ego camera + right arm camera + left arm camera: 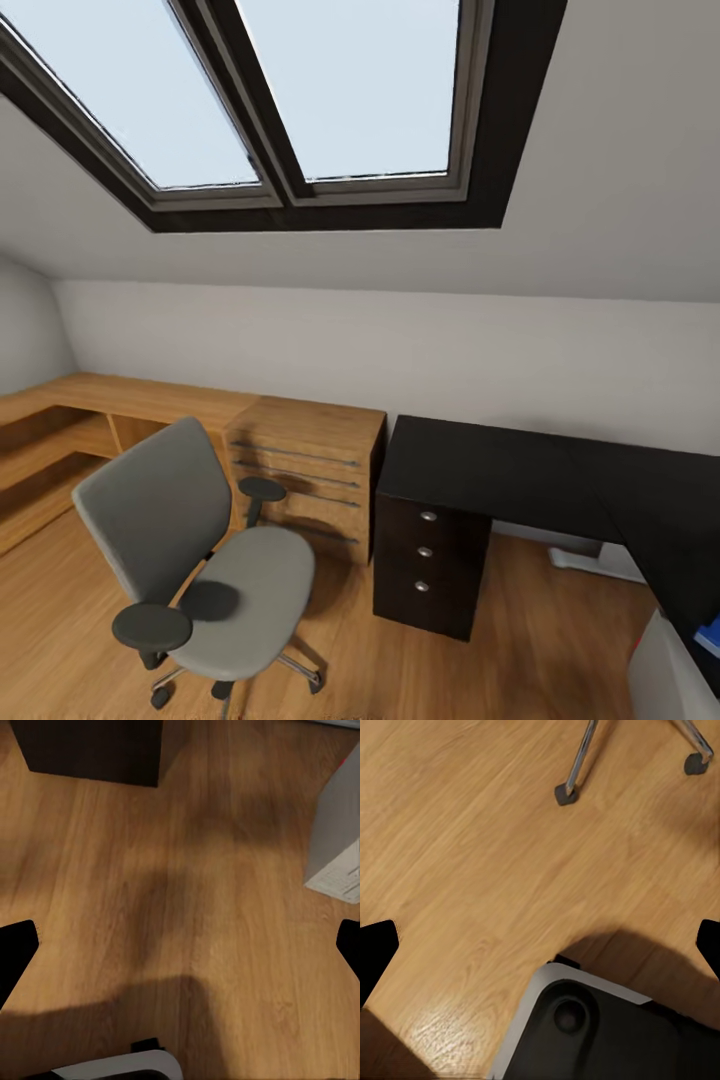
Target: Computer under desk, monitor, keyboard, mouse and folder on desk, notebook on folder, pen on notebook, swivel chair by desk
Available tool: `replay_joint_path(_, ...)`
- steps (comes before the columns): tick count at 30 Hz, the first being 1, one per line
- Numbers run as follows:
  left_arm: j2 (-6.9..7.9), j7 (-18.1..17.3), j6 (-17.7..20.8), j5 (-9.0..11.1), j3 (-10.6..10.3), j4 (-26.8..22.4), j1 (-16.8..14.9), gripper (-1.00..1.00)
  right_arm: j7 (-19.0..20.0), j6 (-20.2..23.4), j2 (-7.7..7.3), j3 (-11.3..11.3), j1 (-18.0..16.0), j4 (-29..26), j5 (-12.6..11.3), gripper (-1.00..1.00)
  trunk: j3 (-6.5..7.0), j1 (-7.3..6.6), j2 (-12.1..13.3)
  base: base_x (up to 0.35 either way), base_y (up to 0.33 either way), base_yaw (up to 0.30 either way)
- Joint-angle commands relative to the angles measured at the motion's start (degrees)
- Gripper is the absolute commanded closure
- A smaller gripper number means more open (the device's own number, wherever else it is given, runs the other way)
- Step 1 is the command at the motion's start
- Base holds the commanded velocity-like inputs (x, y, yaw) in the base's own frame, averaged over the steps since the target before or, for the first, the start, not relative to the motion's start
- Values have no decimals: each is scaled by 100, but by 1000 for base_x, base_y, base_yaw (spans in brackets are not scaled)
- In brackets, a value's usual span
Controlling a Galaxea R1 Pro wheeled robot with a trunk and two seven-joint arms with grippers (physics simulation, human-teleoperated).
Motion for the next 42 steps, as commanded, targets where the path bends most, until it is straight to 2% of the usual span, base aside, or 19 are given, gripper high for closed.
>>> replay_joint_path(1, 1, -2, -6, 56, -48, -9, 4, -100, -35, -7, 2, 51, -1, 2, -24, -100, -7, 2, -3, 0, 0, 194)
replay_joint_path(42, 10, -2, 38, 56, -48, -11, 4, -100, -26, 60, 1, 51, -3, 3, -16, -100, -293, 2, -3, 0, 0, 174)
